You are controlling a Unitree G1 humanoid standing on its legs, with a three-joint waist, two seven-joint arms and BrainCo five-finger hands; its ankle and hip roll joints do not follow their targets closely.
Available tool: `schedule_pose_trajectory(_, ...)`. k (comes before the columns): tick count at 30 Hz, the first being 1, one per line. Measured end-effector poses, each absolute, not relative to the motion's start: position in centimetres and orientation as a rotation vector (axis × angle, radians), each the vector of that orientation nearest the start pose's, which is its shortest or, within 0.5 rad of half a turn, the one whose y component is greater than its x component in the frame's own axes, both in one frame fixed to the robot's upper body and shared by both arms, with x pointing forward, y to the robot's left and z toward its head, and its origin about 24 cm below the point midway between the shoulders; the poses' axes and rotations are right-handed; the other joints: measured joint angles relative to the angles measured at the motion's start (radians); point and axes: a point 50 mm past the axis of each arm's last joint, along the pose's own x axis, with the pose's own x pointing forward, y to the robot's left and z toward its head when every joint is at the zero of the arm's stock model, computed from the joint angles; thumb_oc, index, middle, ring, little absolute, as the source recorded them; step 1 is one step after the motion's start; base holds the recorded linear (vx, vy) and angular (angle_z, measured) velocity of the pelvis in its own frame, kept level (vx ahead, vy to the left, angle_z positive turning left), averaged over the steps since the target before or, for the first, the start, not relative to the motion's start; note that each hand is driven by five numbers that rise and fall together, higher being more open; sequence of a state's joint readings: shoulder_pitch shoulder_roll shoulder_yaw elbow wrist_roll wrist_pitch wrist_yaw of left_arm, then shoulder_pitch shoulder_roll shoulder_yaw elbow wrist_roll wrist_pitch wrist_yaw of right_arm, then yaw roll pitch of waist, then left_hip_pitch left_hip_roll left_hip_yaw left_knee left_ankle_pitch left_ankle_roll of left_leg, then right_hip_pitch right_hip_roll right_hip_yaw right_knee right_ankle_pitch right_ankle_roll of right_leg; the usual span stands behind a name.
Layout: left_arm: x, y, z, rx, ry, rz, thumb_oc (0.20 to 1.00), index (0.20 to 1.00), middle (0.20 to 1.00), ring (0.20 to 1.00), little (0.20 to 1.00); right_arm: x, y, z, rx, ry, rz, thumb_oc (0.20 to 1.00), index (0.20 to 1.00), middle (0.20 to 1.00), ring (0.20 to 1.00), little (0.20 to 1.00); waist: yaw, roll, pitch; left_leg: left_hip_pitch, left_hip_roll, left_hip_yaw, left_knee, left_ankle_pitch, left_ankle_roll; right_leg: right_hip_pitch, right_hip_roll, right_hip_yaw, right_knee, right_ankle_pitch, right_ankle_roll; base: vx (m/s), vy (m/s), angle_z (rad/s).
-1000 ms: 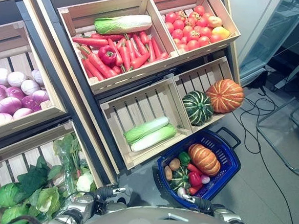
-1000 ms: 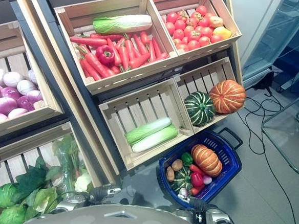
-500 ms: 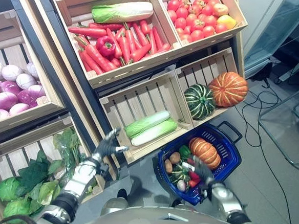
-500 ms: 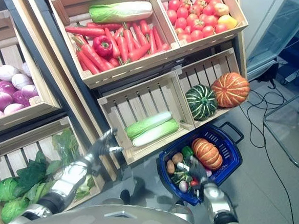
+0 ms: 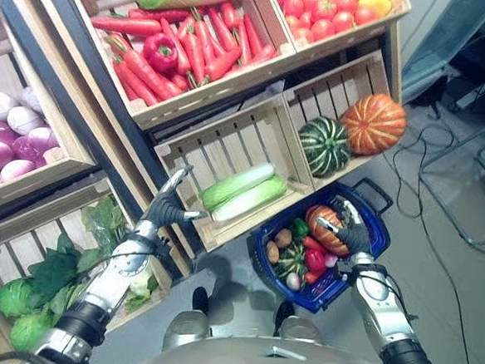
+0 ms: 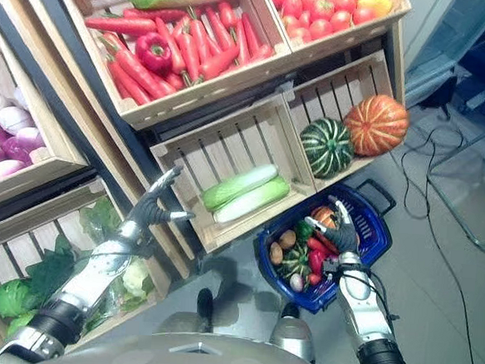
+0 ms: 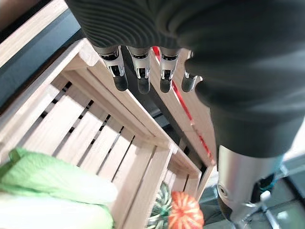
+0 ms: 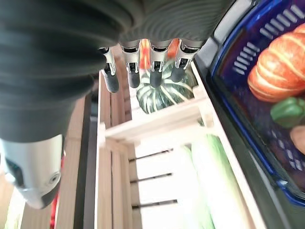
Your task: Pick up fruits and vegetables into the basket
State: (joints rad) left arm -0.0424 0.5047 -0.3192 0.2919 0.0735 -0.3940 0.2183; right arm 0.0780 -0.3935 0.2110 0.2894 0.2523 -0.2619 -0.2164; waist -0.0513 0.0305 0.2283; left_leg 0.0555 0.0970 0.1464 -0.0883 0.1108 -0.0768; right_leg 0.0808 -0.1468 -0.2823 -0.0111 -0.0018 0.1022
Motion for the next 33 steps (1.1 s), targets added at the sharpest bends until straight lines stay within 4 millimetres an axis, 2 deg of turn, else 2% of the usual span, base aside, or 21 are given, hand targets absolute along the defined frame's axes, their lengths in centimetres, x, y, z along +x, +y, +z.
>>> schedule_pose_trajectory(3, 26.2, 19.1, 3.5, 0.556, -0.186, -0.085, 1.0, 1.0, 1.0, 1.0, 1.0, 23.4, -21.1, 0.5, -0.179, 0.063, -0.121, 1.0, 1.0, 1.0, 1.0, 1.0, -0.017, 0.016, 0.044, -0.042, -0.006, 0.016, 0.018, 0.005, 0.006, -0.068, -0.013, 0.024, 0.044, -0.002, 0.002, -0.15, 0.117, -0.16)
schedule_pose_trajectory(5, 28.4, 18.8, 5.0, 0.574, -0.236, -0.021, 1.0, 1.0, 1.0, 1.0, 1.0, 25.1, -21.2, 2.4, -0.236, -0.004, -0.112, 1.0, 1.0, 1.0, 1.0, 1.0, -0.043, 0.033, 0.109, -0.1, -0.013, 0.033, 0.051, 0.008, 0.017, -0.151, -0.024, 0.053, 0.103, -0.002, 0.002, -0.16, 0.104, -0.26)
schedule_pose_trajectory(9, 31.3, 18.7, 7.5, 0.573, -0.295, 0.078, 1.0, 1.0, 1.0, 1.0, 1.0, 27.1, -20.8, 4.8, -0.317, -0.093, -0.098, 1.0, 1.0, 1.0, 1.0, 1.0, -0.077, 0.034, 0.21, -0.185, -0.012, 0.058, 0.106, 0.011, 0.025, -0.278, -0.036, 0.092, 0.209, -0.017, -0.007, -0.12, 0.045, -0.23)
schedule_pose_trajectory(13, 33.2, 19.1, 9.9, 0.578, -0.35, 0.169, 1.0, 1.0, 1.0, 1.0, 1.0, 28.3, -20.7, 7.1, -0.374, -0.173, -0.092, 1.0, 1.0, 1.0, 1.0, 1.0, -0.091, 0.026, 0.289, -0.271, -0.012, 0.075, 0.166, 0.01, 0.025, -0.418, -0.05, 0.132, 0.36, -0.068, -0.02, -0.08, 0.001, -0.12)
schedule_pose_trajectory(19, 35.0, 19.5, 12.3, 0.585, -0.377, 0.247, 1.0, 1.0, 1.0, 1.0, 1.0, 29.7, -20.0, 9.2, -0.397, -0.232, -0.073, 1.0, 1.0, 1.0, 1.0, 1.0, -0.095, 0.019, 0.319, -0.398, 0.009, 0.072, 0.242, 0.009, 0.005, -0.574, -0.045, 0.143, 0.486, -0.101, -0.058, -0.05, -0.024, -0.02)
schedule_pose_trajectory(23, 36.0, 19.6, 14.2, 0.605, -0.388, 0.288, 1.0, 1.0, 1.0, 1.0, 1.0, 30.3, -19.0, 11.4, -0.394, -0.302, -0.051, 1.0, 1.0, 1.0, 1.0, 1.0, -0.096, 0.02, 0.319, -0.496, 0.015, 0.075, 0.278, 0.004, -0.005, -0.692, -0.042, 0.161, 0.545, -0.119, -0.067, 0.01, 0.017, -0.03)
schedule_pose_trajectory(27, 36.8, 20.0, 14.9, 0.604, -0.352, 0.332, 1.0, 1.0, 1.0, 1.0, 1.0, 30.7, -18.8, 12.0, -0.406, -0.297, -0.05, 1.0, 1.0, 1.0, 1.0, 1.0, -0.114, 0.021, 0.321, -0.552, 0.024, 0.076, 0.306, 0.009, -0.006, -0.75, -0.037, 0.167, 0.571, -0.117, -0.078, 0.04, 0.075, -0.05)
schedule_pose_trajectory(30, 37.4, 21.4, 15.2, 0.569, -0.3, 0.432, 1.0, 1.0, 1.0, 1.0, 1.0, 30.6, -18.5, 12.6, -0.413, -0.31, -0.031, 1.0, 1.0, 1.0, 1.0, 1.0, -0.122, 0.021, 0.321, -0.575, 0.024, 0.098, 0.307, 0.008, -0.007, -0.795, -0.033, 0.192, 0.584, -0.12, -0.076, 0.05, 0.082, -0.16)
schedule_pose_trajectory(33, 37.7, 22.5, 16.0, 0.514, -0.276, 0.524, 1.0, 1.0, 1.0, 1.0, 1.0, 30.3, -18.5, 12.3, -0.426, -0.286, -0.016, 1.0, 1.0, 1.0, 1.0, 1.0, -0.139, 0.021, 0.321, -0.597, 0.024, 0.104, 0.307, 0.008, -0.008, -0.828, -0.031, 0.198, 0.596, -0.119, -0.082, 0.05, 0.047, -0.07)
